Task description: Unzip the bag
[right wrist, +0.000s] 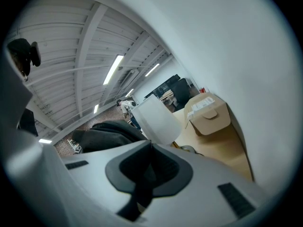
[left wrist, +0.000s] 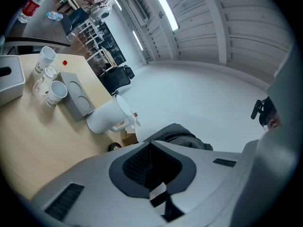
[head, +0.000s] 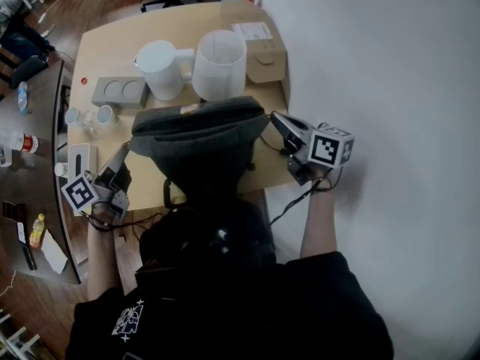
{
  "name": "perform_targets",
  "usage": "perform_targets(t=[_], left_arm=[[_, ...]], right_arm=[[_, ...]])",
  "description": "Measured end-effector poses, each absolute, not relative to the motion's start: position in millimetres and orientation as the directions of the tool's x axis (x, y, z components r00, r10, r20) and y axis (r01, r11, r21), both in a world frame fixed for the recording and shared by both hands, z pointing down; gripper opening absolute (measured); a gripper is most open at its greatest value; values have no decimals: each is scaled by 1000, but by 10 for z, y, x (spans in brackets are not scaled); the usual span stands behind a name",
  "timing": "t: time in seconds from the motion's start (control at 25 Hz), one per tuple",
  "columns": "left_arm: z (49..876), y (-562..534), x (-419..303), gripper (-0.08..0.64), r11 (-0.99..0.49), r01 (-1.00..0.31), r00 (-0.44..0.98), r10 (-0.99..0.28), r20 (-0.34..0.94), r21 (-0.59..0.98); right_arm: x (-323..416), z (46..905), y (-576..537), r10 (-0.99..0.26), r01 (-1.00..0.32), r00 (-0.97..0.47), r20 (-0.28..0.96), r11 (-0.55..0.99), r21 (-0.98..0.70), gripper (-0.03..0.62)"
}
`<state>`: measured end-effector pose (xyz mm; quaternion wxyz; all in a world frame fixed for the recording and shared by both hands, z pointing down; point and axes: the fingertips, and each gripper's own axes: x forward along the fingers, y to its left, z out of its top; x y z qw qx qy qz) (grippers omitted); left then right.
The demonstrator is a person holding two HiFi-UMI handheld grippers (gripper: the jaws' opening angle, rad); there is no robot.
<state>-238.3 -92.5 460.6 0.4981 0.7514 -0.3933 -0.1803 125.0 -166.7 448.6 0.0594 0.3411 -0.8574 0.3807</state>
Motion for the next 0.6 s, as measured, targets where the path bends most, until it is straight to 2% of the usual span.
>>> perform_targets(t=[0.6], left_arm=[[4725,-920,-2395,3,-170,-423,623,-768,150,890]], right_arm=[[1265,4613,-1664,-534,-638,-754,383,456,-621,11]])
